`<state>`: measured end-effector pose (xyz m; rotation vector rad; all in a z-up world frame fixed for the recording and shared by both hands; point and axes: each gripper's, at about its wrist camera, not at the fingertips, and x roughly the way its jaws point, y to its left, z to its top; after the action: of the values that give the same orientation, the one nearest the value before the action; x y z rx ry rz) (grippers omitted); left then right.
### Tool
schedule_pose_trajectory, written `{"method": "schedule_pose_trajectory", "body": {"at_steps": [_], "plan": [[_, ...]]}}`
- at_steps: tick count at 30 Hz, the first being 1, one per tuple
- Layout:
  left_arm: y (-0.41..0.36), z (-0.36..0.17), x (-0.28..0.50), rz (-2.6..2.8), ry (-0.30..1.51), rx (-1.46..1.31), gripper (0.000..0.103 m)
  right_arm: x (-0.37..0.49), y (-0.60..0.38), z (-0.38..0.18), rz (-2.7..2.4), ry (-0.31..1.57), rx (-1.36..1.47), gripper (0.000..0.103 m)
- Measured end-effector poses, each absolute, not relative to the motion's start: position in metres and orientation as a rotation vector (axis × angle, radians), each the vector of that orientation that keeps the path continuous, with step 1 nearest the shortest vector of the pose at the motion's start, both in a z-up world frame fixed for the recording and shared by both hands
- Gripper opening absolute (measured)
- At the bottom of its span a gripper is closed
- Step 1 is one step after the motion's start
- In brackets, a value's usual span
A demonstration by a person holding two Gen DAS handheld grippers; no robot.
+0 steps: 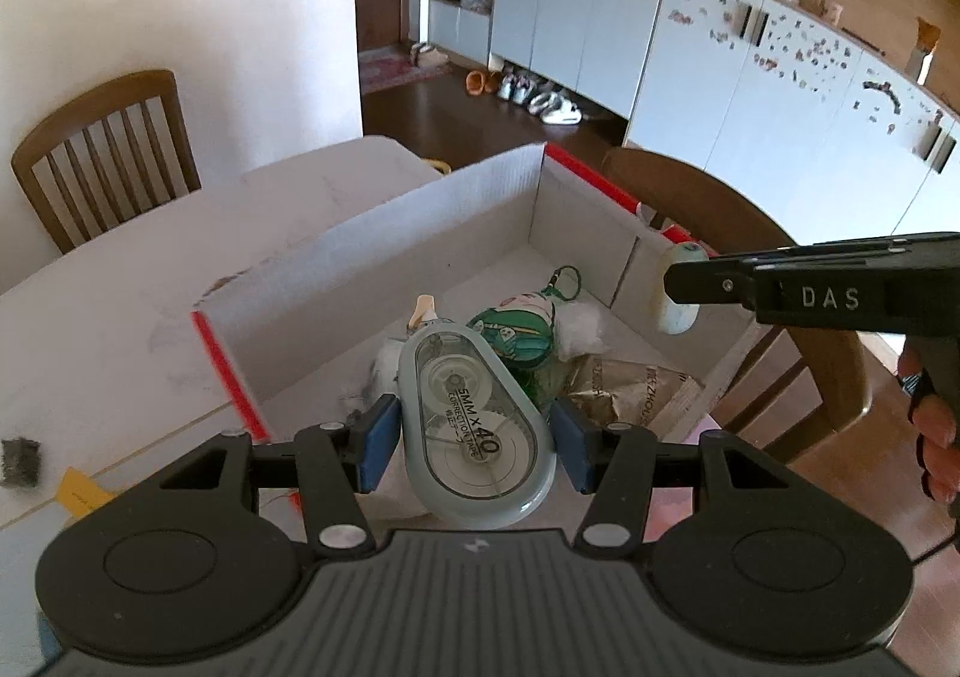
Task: Organize objects
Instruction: 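Carry the tape with the left gripper while the right carries the pale object over the red box, then lower both grippers into the red box and open them to release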
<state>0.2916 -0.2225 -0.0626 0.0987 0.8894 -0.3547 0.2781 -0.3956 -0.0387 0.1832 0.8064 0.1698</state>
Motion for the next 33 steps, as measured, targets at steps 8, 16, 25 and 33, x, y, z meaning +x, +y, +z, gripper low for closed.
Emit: {"method": "schedule_pose_trajectory", "body": {"at_steps": [8, 16, 25, 33], "plan": [[-0.244, -0.09, 0.324, -0.34, 0.961, 0.115, 0.055, 0.295, -0.398, -0.062, 0.173, 0.859, 0.139, 0.021], [-0.253, -0.111, 0.347, -0.32, 1.025, 0.14, 0.055, 0.31, -0.385, -0.079, 0.21, 0.899, 0.066, 0.021], [-0.253, -0.126, 0.358, -0.31, 1.087, 0.131, 0.055, 0.326, -0.378, -0.088, 0.231, 0.918, 0.015, 0.022], [-0.248, -0.131, 0.36, -0.312, 1.117, 0.124, 0.054, 0.334, -0.378, -0.088, 0.239, 0.92, 0.008, 0.022]]}}
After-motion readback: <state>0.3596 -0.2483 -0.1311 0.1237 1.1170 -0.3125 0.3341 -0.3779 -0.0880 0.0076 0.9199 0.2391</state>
